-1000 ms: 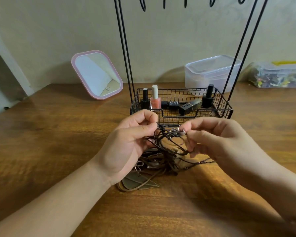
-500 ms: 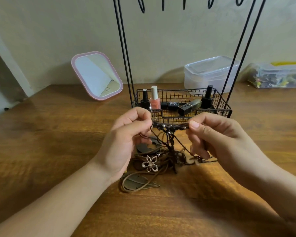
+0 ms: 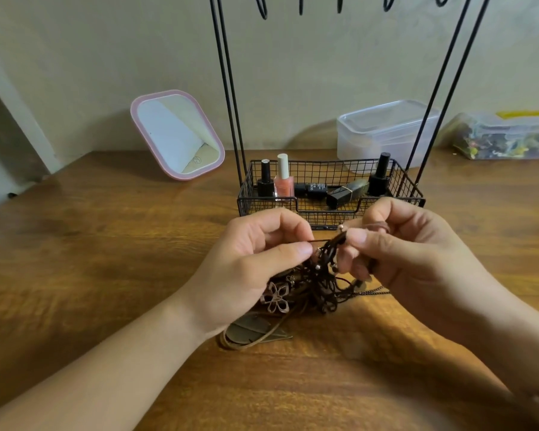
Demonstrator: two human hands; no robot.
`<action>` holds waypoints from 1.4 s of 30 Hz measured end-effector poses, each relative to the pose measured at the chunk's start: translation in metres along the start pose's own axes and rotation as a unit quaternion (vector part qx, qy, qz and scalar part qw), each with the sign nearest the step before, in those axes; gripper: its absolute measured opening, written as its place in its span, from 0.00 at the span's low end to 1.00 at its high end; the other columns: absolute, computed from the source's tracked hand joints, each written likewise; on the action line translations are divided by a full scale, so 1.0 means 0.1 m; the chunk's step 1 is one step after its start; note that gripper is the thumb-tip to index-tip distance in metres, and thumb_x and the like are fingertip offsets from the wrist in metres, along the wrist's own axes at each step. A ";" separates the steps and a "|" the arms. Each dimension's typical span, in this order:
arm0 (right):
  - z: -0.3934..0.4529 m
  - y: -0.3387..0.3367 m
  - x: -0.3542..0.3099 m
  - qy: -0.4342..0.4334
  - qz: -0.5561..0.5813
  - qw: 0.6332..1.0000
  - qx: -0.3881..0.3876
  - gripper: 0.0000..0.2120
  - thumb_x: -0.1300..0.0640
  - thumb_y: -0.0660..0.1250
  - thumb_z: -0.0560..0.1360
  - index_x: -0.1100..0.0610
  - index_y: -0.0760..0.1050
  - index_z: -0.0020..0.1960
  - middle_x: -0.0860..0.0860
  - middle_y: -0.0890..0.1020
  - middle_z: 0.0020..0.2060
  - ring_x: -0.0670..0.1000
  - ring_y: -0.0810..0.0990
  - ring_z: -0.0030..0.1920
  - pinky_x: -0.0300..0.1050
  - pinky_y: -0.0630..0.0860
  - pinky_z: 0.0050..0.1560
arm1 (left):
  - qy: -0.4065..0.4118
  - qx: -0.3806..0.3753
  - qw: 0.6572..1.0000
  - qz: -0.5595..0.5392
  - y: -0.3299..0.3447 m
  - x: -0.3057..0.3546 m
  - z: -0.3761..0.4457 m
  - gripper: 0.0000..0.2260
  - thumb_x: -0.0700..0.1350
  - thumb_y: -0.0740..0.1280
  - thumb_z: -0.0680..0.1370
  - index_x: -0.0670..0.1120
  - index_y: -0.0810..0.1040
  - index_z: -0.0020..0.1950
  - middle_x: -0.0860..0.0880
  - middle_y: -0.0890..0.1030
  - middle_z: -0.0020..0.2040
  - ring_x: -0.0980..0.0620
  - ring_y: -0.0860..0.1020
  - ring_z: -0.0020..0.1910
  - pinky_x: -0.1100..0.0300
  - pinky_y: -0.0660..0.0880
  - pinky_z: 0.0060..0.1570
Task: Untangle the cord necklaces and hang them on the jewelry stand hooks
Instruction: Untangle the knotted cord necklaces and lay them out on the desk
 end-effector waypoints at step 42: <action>-0.07 0.04 -0.03 -0.068 -0.154 0.985 -0.033 0.05 0.66 0.72 0.69 0.57 0.80 0.42 0.50 0.81 0.33 0.45 0.78 0.31 0.32 0.72 0.31 | 0.074 -0.004 0.986 0.148 0.04 0.09 -0.04 0.03 0.46 0.68 0.73 0.47 0.79 0.41 0.57 0.76 0.34 0.59 0.74 0.35 0.68 0.70 0.38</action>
Point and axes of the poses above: each hand's wrist, its own z-axis towards the middle knuckle, its own y-axis out of the palm, x = y × z, the point moved 5 cm from there along z, towards the middle knuckle
